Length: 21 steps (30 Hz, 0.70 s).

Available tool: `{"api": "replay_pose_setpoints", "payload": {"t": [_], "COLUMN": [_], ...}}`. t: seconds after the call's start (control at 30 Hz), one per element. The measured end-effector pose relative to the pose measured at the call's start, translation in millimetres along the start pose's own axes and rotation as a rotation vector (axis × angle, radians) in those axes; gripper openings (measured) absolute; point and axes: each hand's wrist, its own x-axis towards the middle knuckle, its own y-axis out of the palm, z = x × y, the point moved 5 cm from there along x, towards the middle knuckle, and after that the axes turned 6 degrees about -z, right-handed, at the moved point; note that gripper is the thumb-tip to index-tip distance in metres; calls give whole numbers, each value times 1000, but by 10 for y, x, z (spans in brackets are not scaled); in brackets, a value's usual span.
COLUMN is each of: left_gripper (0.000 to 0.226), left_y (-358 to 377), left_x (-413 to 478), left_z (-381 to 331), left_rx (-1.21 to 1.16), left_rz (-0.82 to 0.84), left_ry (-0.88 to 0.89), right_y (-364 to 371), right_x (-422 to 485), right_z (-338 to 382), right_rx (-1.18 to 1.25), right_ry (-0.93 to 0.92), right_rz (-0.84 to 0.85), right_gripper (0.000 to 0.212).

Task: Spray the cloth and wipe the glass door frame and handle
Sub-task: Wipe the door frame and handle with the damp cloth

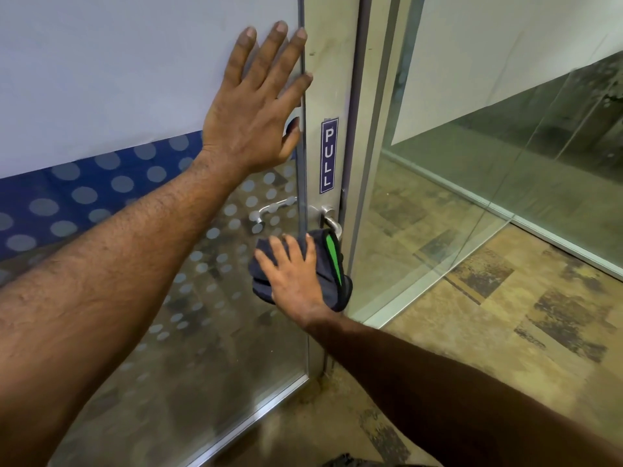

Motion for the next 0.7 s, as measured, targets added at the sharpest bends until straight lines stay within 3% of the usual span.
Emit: {"api": "replay_pose_setpoints", "payload": {"t": [0.13, 0.23, 0.37, 0.53, 0.7], "left_gripper": [65, 65, 64, 65, 65], "left_y": [11, -2, -22, -55, -61], "left_x": [3, -12, -9, -6, -12], "left_z": [0, 10, 4, -6, -8], "left_rx": [0, 1, 18, 19, 27], "left_rz": [18, 20, 27, 37, 45], "left_ry": [1, 3, 6, 2, -1], "right_y": [69, 87, 61, 158, 211], "right_x": [-186, -230, -206, -198, -267], "right_z": [-206, -395, -675, -978, -1314], "right_rx": [-184, -247, -54, 47, 348], "right_ry": [-287, -380, -253, -160, -50], "right_rz": [1, -42, -102, -83, -111], "right_gripper": [53, 49, 55, 40, 23]}}
